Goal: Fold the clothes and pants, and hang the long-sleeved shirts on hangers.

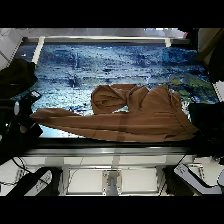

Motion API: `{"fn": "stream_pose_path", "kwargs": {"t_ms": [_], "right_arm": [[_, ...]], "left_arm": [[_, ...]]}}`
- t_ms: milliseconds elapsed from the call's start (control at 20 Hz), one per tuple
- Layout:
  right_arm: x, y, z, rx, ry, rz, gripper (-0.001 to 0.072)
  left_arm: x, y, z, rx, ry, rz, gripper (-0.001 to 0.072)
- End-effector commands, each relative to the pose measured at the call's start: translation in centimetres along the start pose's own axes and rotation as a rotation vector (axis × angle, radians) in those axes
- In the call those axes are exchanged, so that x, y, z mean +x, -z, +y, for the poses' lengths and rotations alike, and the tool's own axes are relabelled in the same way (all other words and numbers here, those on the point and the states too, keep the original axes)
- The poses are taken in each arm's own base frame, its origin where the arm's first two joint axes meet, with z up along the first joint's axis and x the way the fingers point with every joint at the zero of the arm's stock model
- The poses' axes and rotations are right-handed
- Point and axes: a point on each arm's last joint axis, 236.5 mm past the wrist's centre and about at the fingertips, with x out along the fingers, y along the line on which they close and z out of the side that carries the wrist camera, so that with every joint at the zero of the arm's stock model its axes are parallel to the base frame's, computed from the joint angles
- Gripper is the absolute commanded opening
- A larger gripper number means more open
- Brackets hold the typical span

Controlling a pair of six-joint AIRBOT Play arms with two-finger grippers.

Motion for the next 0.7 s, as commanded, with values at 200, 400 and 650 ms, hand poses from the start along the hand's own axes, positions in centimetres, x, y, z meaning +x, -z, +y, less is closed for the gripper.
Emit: {"fn": "stream_pose_path", "kwargs": {"t_ms": [200, 400, 650], "right_arm": [[0.0, -0.3, -1.4, 0.027, 0.025, -0.028, 0.0029], [-0.1, -0.3, -2.4, 0.017, 0.065, -0.026, 0.0028], [-0.2, -0.1, -2.7, 0.015, 0.072, -0.020, 0.0035]], "left_arm": [[-1.5, -2.7, -2.3, 0.159, 0.049, 0.057, 0.0007], [0.0, -0.6, -6.9, -0.041, 0.200, 0.147, 0.0007], [1.3, 2.5, -9.3, -0.158, 0.233, 0.270, 0.0105]]}}
